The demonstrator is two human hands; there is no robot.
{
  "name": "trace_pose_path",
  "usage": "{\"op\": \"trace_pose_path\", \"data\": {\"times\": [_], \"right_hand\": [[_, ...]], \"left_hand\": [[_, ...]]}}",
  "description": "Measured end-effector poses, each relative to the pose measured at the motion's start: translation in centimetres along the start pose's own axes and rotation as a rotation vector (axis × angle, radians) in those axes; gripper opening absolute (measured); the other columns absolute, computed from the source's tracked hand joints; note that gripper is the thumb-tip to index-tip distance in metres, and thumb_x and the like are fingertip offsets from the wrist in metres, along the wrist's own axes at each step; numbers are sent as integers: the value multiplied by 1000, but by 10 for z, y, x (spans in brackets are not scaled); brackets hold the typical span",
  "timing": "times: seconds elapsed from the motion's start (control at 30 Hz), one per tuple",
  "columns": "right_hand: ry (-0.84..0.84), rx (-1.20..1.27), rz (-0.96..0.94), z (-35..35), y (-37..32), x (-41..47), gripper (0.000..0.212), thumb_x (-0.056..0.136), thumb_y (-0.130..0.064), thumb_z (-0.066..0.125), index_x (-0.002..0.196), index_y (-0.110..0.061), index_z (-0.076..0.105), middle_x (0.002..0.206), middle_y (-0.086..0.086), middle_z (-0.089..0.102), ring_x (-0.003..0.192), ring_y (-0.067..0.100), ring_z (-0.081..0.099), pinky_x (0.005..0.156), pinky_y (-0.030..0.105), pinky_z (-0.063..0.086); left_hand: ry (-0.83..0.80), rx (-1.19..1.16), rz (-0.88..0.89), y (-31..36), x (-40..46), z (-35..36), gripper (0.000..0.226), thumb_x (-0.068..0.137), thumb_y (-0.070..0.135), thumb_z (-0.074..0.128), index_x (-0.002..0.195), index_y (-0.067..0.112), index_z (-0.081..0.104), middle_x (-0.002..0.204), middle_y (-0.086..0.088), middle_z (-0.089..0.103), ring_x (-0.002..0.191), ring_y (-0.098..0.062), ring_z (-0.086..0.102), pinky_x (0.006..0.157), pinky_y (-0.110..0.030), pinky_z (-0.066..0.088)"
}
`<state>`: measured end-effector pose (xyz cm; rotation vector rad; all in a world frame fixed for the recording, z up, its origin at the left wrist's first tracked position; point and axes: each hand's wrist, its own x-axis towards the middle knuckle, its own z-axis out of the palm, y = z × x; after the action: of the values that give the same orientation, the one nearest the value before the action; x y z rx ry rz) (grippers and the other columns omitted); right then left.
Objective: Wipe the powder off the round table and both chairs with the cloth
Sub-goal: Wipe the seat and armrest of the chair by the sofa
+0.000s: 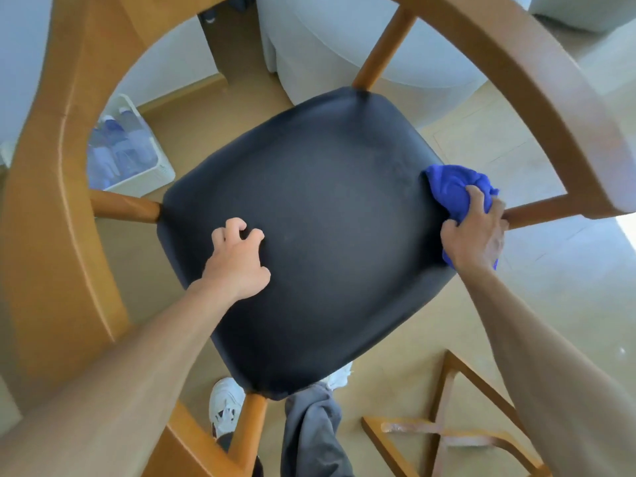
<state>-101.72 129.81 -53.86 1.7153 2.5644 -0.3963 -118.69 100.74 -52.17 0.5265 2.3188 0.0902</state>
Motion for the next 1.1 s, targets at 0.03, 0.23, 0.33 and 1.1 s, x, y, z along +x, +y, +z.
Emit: {"op": "trace_pose_path", "data": {"times": [0.03, 0.23, 0.33, 1.1], "right_hand": [[6, 45, 64, 4, -8, -2, 56, 85, -14, 51, 138, -27, 37, 143, 13, 31, 108, 43, 46, 90, 47, 42], [37, 169, 155, 27, -77, -27, 57, 82, -4, 48, 136, -23, 41, 143, 12, 31, 103, 43, 52, 87, 42, 41], [-4, 204, -60, 51, -145, -71, 57, 81, -2, 49, 133, -25, 47, 142, 7, 36, 97, 36, 49, 72, 35, 34], [18, 73, -103, 46, -162, -10, 58, 83, 2, 47, 136, -21, 41, 141, 15, 34, 103, 43, 45, 78, 41, 35]], "left_hand": [[1, 11, -3, 1, -1, 1, 49, 84, 16, 56, 129, 21, 39, 142, 2, 11, 130, -23, 12, 72, -34, 39], [36, 16, -8, 5, -4, 5, 55, 81, 9, 54, 131, 20, 36, 144, 0, 7, 132, -26, 10, 77, -31, 42], [50, -66, 11, 4, -5, 8, 62, 81, 9, 54, 139, 19, 34, 150, 0, 7, 137, -24, 5, 95, -34, 43], [-60, -309, -277, 4, -30, 14, 57, 86, 8, 46, 139, 26, 36, 156, -10, -19, 141, -34, -1, 91, -37, 50]]}}
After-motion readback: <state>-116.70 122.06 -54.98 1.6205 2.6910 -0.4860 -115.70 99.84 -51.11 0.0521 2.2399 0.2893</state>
